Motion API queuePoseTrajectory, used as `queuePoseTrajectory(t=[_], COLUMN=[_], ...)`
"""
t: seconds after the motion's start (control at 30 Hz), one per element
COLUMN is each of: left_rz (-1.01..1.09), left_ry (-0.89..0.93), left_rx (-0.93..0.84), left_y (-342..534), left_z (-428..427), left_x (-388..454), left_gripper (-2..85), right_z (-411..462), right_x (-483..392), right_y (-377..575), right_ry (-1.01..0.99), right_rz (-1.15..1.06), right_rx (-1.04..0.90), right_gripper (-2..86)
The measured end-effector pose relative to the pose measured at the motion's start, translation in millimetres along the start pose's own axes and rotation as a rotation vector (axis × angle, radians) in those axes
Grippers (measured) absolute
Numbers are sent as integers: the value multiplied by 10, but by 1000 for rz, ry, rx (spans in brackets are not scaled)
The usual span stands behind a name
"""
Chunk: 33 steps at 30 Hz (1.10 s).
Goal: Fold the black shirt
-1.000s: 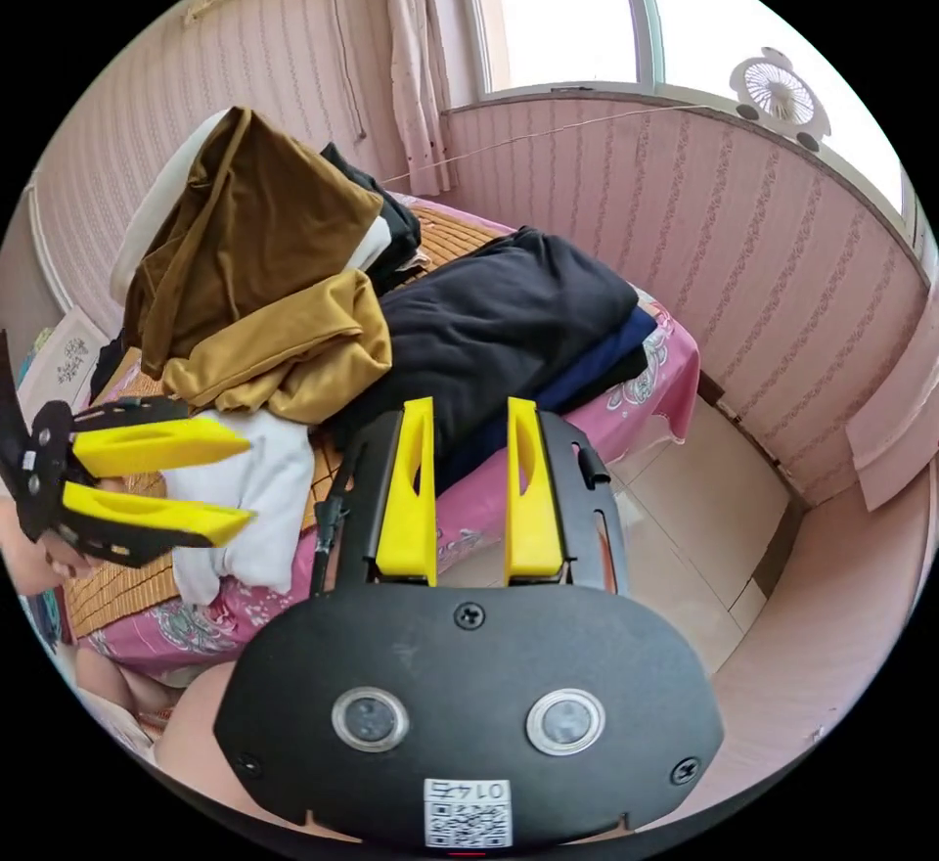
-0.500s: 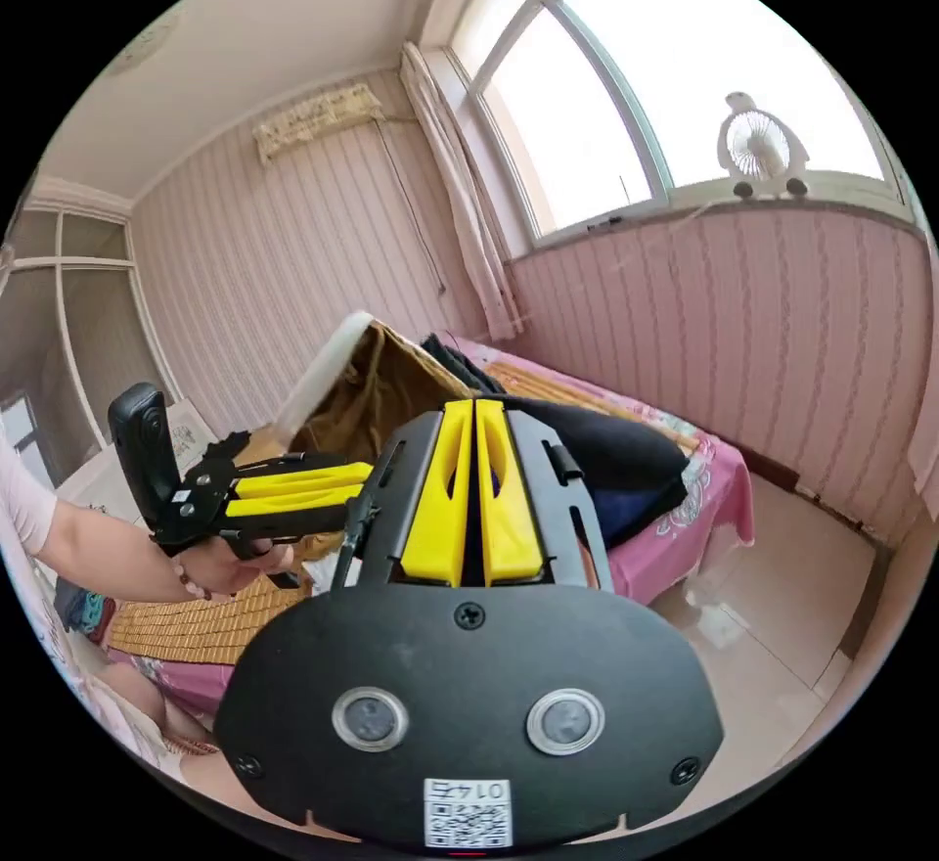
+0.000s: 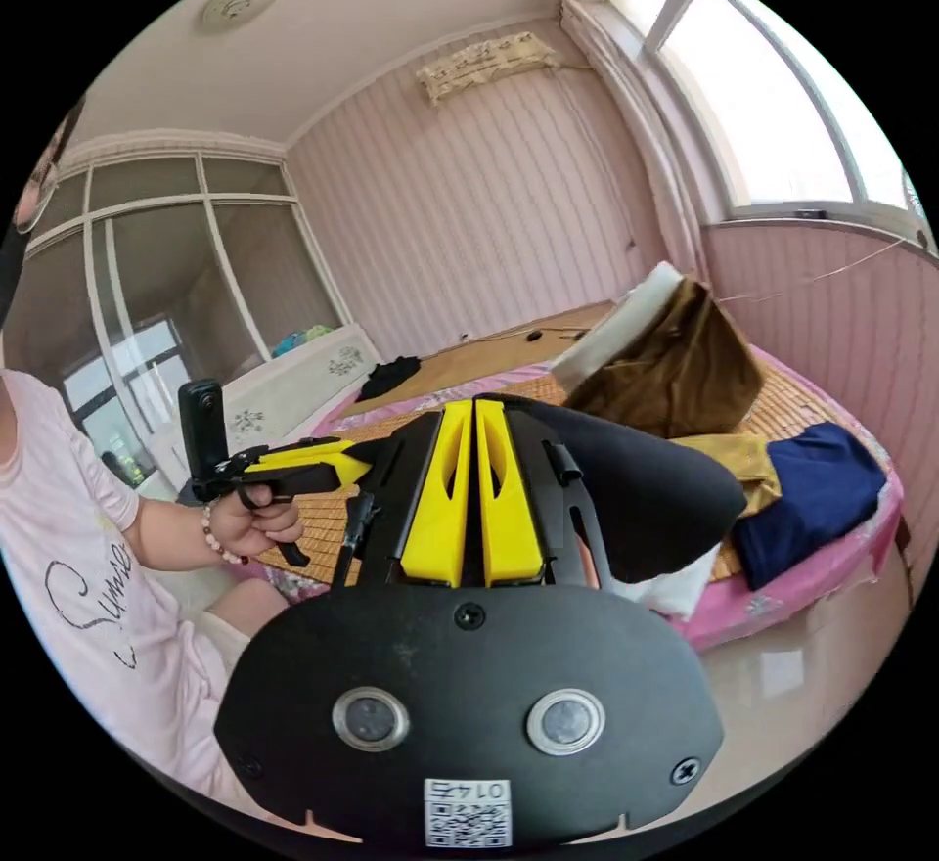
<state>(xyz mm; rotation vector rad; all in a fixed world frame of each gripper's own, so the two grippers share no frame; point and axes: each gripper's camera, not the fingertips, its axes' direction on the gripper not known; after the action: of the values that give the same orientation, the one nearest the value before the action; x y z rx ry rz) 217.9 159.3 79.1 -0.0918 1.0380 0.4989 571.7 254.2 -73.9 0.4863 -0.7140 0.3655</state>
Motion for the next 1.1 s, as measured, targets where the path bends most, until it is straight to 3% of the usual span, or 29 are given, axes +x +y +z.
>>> queuePoseTrajectory(t=[0.17, 0.27, 0.37, 0.47, 0.57, 0.8, 0.9, 0.97, 1.1], left_rz=[8, 55, -39, -274, -429, -640, -670, -626, -572], left_ry=[-245, -319, -434, -403, -365, -476, -393, -364, -325], left_rx=[112, -23, -93, -228, -286, -356, -377, -434, -617], left_y=[-24, 99, 566, 1155, 1638, 2273, 2321, 2279, 2215], left_z=[-1183, -1405, -1398, -1440, -1795, -2562, -2549, -2450, -2172], left_x=[-324, -393, -617, -1034, -1321, -1869, -2015, -2082, -2347], left_gripper=[-9, -8, -4, 8, 36, 54, 65, 89, 113], right_z=[1126, 1688, 2434, 3062, 3321, 4260, 4668, 4872, 5091], right_x=[-969, -1459, -1684, -1631, -1807, -2888, -3261, -3301, -3141], right_y=[-382, -243, 258, 903, 1372, 2024, 2426, 2548, 2340], right_ry=[-278, -272, -189, -89, -67, -179, -100, -28, -133], right_rz=[-166, -299, -358, -229, -195, -455, -640, -645, -376], right_rx=[-36, -94, -308, -542, -604, -847, -970, -1009, -1013], right_gripper=[1, 2, 4, 6, 18, 84, 111, 116, 113])
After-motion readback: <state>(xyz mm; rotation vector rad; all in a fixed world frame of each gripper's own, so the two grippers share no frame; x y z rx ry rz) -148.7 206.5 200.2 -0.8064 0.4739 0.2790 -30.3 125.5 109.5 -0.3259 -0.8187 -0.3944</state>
